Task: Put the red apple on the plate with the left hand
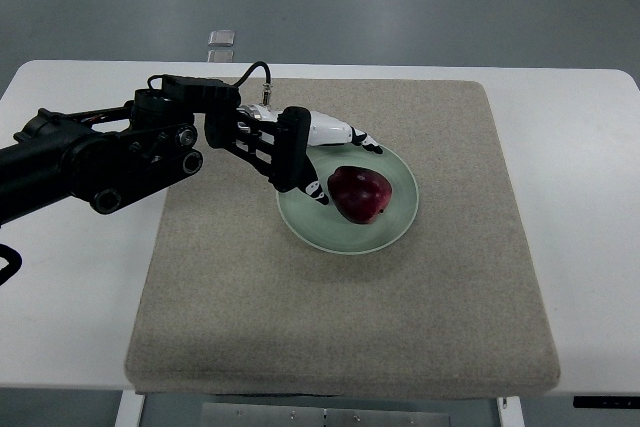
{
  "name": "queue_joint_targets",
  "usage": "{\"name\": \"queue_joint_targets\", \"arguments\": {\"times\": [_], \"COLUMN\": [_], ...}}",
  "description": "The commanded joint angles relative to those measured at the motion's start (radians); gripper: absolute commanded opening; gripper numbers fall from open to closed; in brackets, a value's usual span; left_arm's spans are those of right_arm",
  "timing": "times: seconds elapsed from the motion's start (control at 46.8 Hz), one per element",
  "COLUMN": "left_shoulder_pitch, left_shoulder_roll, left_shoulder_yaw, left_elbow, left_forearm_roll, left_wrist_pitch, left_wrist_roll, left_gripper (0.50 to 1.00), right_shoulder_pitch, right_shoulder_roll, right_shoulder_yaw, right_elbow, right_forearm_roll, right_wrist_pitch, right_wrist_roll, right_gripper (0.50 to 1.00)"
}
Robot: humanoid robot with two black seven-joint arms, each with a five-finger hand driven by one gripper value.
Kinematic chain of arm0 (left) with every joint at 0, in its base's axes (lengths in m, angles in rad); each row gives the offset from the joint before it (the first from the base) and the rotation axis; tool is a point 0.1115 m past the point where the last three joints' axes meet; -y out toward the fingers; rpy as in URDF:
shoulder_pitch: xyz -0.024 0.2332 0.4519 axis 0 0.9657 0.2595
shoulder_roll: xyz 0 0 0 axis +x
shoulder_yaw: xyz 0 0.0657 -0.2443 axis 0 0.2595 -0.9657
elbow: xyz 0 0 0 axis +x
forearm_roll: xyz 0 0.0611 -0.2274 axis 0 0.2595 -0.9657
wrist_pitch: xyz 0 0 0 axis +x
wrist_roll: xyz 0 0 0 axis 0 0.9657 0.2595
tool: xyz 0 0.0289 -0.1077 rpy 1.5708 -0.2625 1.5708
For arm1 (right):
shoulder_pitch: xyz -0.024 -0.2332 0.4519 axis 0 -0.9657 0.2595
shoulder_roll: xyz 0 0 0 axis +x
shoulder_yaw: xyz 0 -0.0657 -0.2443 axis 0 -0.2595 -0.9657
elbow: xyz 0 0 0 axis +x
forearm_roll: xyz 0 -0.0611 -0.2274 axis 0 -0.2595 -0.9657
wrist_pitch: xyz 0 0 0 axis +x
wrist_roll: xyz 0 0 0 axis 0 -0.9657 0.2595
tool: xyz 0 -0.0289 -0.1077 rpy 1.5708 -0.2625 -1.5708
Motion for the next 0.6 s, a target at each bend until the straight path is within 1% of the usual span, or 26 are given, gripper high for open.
{"name": "queue_joint_targets", "arguments": {"times": [0.0,0.128,0.256,0.32,0.342,0.363,0.384,0.577], "left_shoulder_pitch": [-0.008,-0.021,-0.022,-0.022,-0.022,-0.022,-0.022,-0.021], "left_shoulder_roll": [0.018,0.032,0.034,0.034,0.034,0.034,0.034,0.034], "left_shoulder_yaw": [-0.005,-0.014,-0.042,-0.048,-0.054,-0.062,-0.069,-0.083], "left_elbow": [0.029,0.089,0.169,0.207,0.219,0.233,0.245,0.345], "left_forearm_roll": [-0.006,-0.013,-0.018,-0.029,-0.039,-0.055,-0.074,-0.32], "left_wrist_pitch": [0.003,0.011,0.047,0.055,0.057,0.058,0.058,0.063], "left_wrist_roll": [0.0,0.0,0.0,-0.001,-0.001,-0.001,-0.001,-0.001], "left_gripper": [0.96,0.96,0.96,0.964,0.973,0.992,0.996,0.996], "right_shoulder_pitch": [0.0,0.0,0.0,0.0,0.0,0.0,0.0,0.0], "right_shoulder_roll": [0.0,0.0,0.0,0.0,0.0,0.0,0.0,0.0], "right_shoulder_yaw": [0.0,0.0,0.0,0.0,0.0,0.0,0.0,0.0], "right_elbow": [0.0,0.0,0.0,0.0,0.0,0.0,0.0,0.0], "right_forearm_roll": [0.0,0.0,0.0,0.0,0.0,0.0,0.0,0.0], "right_wrist_pitch": [0.0,0.0,0.0,0.0,0.0,0.0,0.0,0.0], "right_wrist_roll": [0.0,0.0,0.0,0.0,0.0,0.0,0.0,0.0], "right_gripper": [0.964,0.964,0.964,0.964,0.964,0.964,0.964,0.964]}}
